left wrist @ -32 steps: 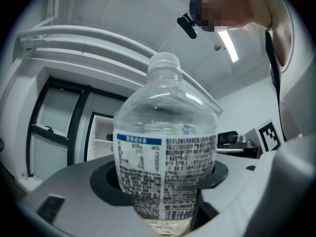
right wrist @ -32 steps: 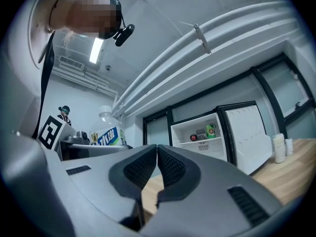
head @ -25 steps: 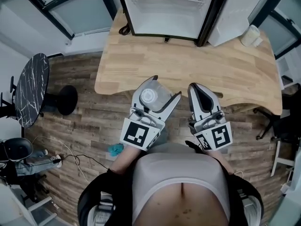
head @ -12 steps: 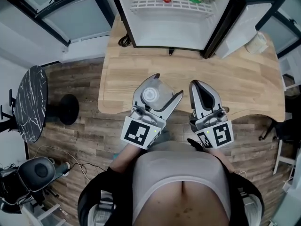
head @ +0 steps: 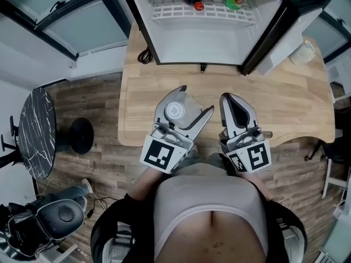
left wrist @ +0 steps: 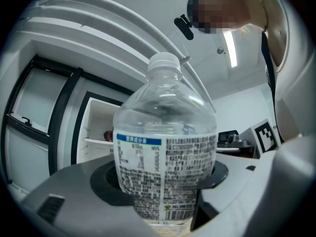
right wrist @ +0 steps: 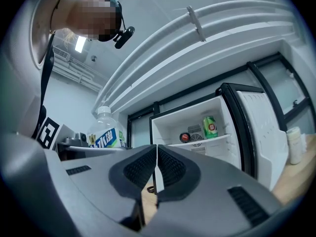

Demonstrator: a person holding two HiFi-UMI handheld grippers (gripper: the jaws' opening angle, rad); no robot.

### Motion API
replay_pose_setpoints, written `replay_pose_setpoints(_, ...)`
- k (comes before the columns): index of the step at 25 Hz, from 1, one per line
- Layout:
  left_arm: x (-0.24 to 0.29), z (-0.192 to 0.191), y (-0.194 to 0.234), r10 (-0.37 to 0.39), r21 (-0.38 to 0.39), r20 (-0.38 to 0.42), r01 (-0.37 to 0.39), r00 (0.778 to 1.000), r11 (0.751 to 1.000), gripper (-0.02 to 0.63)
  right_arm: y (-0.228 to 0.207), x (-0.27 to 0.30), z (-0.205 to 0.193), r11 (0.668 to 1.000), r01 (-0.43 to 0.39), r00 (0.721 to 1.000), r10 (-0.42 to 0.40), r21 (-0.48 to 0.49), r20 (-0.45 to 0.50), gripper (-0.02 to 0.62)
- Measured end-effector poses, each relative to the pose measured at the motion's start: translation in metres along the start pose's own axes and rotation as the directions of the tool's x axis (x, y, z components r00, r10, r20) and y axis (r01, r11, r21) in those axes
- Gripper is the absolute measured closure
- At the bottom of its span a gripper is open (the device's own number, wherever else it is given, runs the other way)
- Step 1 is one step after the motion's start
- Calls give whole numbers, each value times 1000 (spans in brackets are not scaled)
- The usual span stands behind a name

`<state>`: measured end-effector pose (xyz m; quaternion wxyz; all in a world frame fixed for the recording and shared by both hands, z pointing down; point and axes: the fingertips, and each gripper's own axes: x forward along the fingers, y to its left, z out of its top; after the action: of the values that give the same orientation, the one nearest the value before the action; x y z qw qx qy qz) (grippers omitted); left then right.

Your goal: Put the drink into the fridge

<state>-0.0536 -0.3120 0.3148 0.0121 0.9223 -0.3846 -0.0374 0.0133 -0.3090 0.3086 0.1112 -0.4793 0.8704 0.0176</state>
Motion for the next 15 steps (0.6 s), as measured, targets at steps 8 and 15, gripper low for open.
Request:
replay_pose_setpoints(8, 4, -1, 10, 11, 4, -9, -11, 1000, 1000, 273, -2, 13, -3, 1000, -20, 1000, 20, 14, -2, 565)
replay_pose_setpoints(15, 3, -4, 17, 7, 6, -20, -7, 1000, 1000, 273, 0, 15, -1, 1000, -17, 1000, 17, -1, 3, 565)
